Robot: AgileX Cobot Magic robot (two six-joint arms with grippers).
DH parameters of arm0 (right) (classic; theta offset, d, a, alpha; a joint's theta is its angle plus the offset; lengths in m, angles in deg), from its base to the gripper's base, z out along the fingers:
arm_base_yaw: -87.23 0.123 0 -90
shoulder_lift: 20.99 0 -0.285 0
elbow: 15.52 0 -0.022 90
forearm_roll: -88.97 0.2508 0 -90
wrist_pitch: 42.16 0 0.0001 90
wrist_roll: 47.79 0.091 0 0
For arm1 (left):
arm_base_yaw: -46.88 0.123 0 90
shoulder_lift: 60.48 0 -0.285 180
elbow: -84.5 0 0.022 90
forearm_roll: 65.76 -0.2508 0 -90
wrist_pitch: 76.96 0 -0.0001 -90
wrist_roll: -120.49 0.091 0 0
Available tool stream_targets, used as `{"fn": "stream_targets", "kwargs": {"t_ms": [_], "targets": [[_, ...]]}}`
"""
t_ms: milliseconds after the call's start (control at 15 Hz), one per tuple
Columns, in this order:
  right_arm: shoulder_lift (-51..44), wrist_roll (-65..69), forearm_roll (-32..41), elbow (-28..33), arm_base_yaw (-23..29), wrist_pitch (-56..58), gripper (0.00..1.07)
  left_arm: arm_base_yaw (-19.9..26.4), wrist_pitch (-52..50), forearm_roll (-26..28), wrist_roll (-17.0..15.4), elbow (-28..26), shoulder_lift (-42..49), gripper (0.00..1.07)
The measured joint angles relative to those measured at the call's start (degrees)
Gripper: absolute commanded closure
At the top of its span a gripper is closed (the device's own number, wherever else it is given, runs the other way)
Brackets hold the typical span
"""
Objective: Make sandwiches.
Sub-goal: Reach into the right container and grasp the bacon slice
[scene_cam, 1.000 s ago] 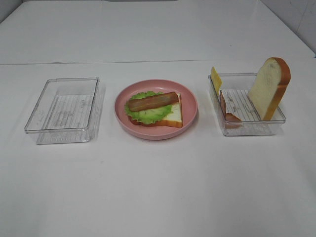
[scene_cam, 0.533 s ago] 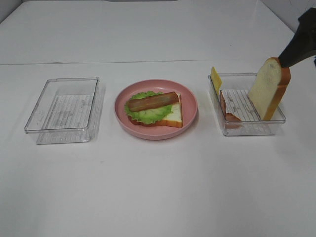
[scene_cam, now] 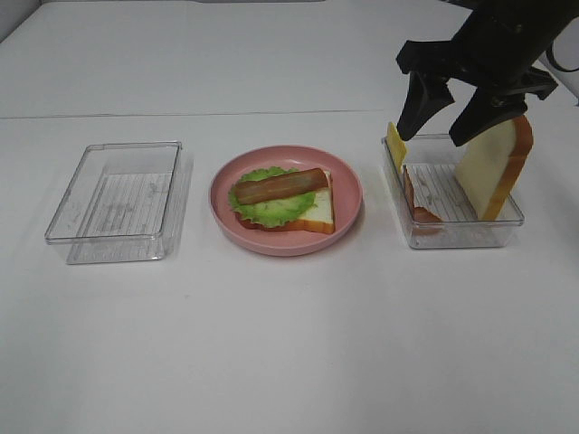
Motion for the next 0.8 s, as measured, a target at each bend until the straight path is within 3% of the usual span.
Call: {"fn": "stream_targets", "kwargs": {"t_ms": [333,600,733,800], "targets": [[10.9,3.0,-0.2,-9.3,0.0,5.0,0.46,0.0,0.0,0.0,0.0,0.0,0.0,0.20],[16.6,4.5,-1.1,-10.5,0.0,4.9,0.52,0.0,0.0,0.0,0.0,0.0,0.0,0.20],[18.5,4.6,-1.5,-10.5,0.0,4.0,0.67,0.0,0.0,0.0,0.0,0.0,0.0,0.20],[18.8,5.0,-1.5,-10.5,0.0,3.6,0.82,0.0,0.0,0.0,0.0,0.0,0.0,0.20]]}}
